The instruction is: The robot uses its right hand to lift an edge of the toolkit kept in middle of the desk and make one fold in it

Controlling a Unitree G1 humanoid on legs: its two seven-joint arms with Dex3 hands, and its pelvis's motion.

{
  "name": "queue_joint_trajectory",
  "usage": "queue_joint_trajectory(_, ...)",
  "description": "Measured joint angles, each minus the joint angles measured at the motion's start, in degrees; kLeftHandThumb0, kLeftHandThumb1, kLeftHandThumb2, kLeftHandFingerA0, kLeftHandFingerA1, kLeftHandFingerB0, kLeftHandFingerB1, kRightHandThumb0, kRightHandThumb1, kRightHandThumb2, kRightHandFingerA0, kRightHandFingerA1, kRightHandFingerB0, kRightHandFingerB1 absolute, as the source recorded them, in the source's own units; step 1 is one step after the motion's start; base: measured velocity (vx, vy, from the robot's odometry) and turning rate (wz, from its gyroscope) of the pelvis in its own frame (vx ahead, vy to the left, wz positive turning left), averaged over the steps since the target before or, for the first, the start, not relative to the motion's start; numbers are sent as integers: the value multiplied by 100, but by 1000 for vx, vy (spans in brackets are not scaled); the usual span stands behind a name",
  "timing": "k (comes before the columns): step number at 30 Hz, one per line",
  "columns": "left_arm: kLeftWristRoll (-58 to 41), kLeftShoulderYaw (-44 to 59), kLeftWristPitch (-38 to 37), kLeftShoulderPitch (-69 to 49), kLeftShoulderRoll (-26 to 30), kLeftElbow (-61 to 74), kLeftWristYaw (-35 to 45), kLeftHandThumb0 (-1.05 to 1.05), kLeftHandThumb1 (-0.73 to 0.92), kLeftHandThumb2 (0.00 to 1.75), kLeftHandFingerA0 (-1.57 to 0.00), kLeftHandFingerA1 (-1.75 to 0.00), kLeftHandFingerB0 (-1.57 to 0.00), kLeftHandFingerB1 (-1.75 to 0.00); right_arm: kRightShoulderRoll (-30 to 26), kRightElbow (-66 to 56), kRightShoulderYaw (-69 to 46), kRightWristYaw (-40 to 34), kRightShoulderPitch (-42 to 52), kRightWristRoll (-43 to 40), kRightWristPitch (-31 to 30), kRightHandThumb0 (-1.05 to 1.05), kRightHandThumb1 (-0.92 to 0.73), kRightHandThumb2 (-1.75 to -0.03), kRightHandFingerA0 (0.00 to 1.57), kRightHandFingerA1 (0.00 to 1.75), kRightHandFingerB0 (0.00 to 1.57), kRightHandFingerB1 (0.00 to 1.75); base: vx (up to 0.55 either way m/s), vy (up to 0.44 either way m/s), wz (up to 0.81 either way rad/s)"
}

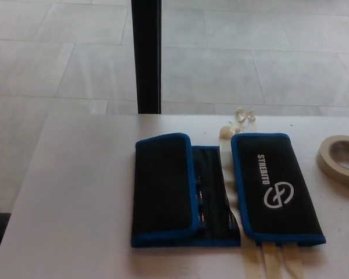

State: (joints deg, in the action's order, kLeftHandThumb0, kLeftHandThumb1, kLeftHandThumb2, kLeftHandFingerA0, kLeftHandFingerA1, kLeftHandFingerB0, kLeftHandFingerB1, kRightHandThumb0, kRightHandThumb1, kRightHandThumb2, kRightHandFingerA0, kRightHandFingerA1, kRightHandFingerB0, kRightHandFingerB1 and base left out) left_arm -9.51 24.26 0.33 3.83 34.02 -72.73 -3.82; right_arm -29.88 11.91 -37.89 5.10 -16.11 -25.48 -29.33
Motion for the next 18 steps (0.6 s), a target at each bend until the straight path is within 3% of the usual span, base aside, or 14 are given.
queue_joint_trajectory(2,0,0,0,0,0,0,0,-58,49,55,-70,-73,-68,-60,-107,272,-284,-37,39,-39,8,-62,-62,-111,102,94,74,85,0,0,0)
queue_joint_trajectory(3,-1,0,0,3,0,1,1,-58,50,55,-72,-73,-68,-59,-173,467,-458,-56,64,-71,13,-71,-76,-62,107,85,69,83,0,0,0)
queue_joint_trajectory(4,-1,1,0,3,0,1,0,-58,50,55,-72,-71,-66,-59,-237,689,-659,-84,86,-100,24,-70,-78,-64,95,91,54,87,0,0,0)
queue_joint_trajectory(5,-2,1,0,3,0,0,1,-56,51,56,-73,-69,-65,-58,-288,892,-835,-110,111,-129,47,-71,-80,-63,72,99,38,85,0,0,0)
queue_joint_trajectory(6,-2,1,0,3,0,0,0,-55,51,55,-73,-69,-65,-59,-325,1046,-969,-133,141,-150,66,-71,-79,-64,64,100,33,83,0,0,0)
queue_joint_trajectory(10,-6,11,0,5,-1,-4,0,-58,51,56,-72,-71,-65,-63,-375,1832,-1677,-296,306,-245,201,-71,-76,-63,64,100,31,85,0,0,0)
queue_joint_trajectory(11,-7,16,0,7,-1,-4,0,-58,51,56,-76,-74,-61,-62,-379,2040,-1866,-352,328,-273,243,-60,-50,-99,52,89,2,62,0,0,0)
queue_joint_trajectory(12,-9,24,0,9,-1,-4,0,-59,52,56,-75,-75,-60,-62,-379,2198,-2016,-403,353,-298,282,-64,-72,-57,41,125,0,83,0,0,0)
queue_joint_trajectory(13,-14,36,0,15,-2,-3,0,-59,52,56,-75,-75,-60,-62,-377,2385,-2200,-476,383,-327,337,-64,-72,-57,41,125,0,83,0,0,0)
queue_joint_trajectory(14,-18,53,0,17,-4,-3,0,-60,39,82,-67,-73,-54,-65,-373,2568,-2387,-559,407,-354,395,-60,-66,-62,73,148,5,82,0,0,0)
queue_joint_trajectory(15,-23,67,0,18,-4,-3,1,-59,51,56,-70,-66,-58,-57,-363,2715,-2524,-640,424,-372,453,-58,-68,-58,111,168,23,118,0,0,0)
queue_joint_trajectory(16,-27,85,0,18,-4,-3,1,-59,51,56,-71,-68,-60,-59,-340,2854,-2652,-724,433,-385,524,-61,-54,-77,104,151,41,102,0,0,0)
queue_joint_trajectory(17,-30,99,0,22,-5,-3,1,-59,51,56,-73,-69,-62,-60,-299,2980,-2767,-805,441,-397,596,-50,-60,-58,124,170,28,102,0,0,0)
queue_joint_trajectory(18,-32,108,0,27,-6,-2,1,-60,51,56,-74,-74,-61,-62,-247,3081,-2863,-877,451,-403,671,-55,-40,-87,157,156,38,82,0,0,0)
